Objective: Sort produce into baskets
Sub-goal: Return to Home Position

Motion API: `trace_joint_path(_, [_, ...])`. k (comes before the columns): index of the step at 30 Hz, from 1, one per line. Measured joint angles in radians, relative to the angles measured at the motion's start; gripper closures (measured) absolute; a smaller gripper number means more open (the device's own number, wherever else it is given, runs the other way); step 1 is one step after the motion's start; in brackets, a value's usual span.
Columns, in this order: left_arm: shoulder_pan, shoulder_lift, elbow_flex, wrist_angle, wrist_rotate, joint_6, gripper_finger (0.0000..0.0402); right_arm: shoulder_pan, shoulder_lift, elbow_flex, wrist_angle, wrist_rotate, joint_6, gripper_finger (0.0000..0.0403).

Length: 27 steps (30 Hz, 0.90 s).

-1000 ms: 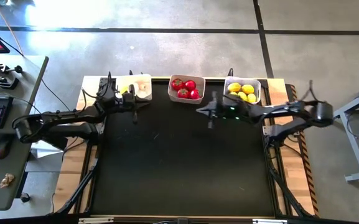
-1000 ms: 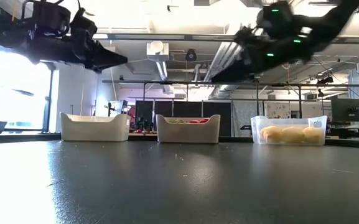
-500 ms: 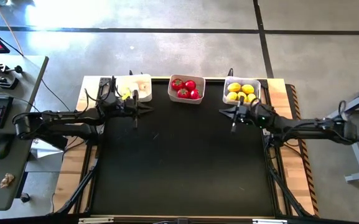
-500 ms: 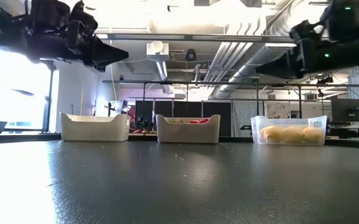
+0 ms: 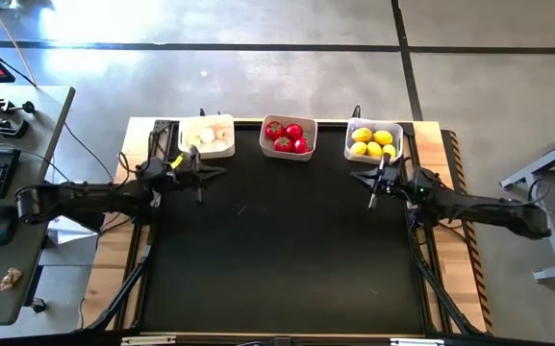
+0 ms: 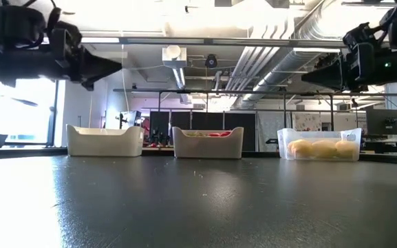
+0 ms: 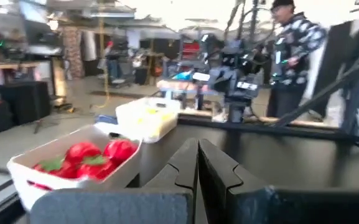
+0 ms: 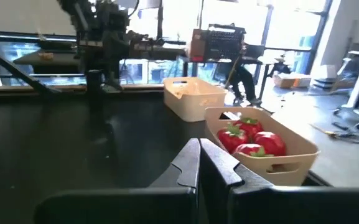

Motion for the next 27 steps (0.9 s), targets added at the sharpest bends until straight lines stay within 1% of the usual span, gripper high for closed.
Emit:
trace_joint_path(6, [-0.067, -0.154, -0.002, -0.210, -0.179, 0.034, 0.0401, 0.000, -0.134, -0.001, -0.113, 0.064, -0.026, 0.0403])
trace_joint_path(9, [-0.113, -0.239, -0.002, -0.294, -0.292, 0.043, 0.0401, 0.000, -0.200, -0.001, -0.192, 0.078, -0.023, 0.0403])
trace_joint_path(12, [-0.154, -0.335, -0.002, -0.415, -0.351, 0.054, 0.0401, 0.000, -0.271, -0.001, -0.273, 0.074, -0.014, 0.0403])
trace_joint_path(14, [-0.175, -0.405, -0.002, -0.495, -0.363, 0.039, 0.0401, 0.000, -0.325, -0.002, -0.322, 0.054, -0.004, 0.0403])
trace_joint_path(16, [-0.191, -0.483, -0.002, -0.565, -0.364, 0.032, 0.0401, 0.000, -0.366, -0.001, -0.329, 0.030, -0.002, 0.0403])
trace_joint_path(19, [-0.197, -0.613, -0.002, -0.678, -0.370, 0.032, 0.0401, -0.002, -0.366, -0.001, -0.334, 0.018, -0.013, 0.0403])
trace_joint_path(23, [-0.192, -0.815, -0.002, -0.868, -0.383, 0.038, 0.0401, -0.014, -0.365, -0.001, -0.336, 0.010, 0.001, 0.0403])
trace_joint_path(27, [-0.181, -0.816, 0.010, -0.885, -0.368, 0.045, 0.0401, -0.040, -0.366, -0.001, -0.324, 0.021, 0.002, 0.0403])
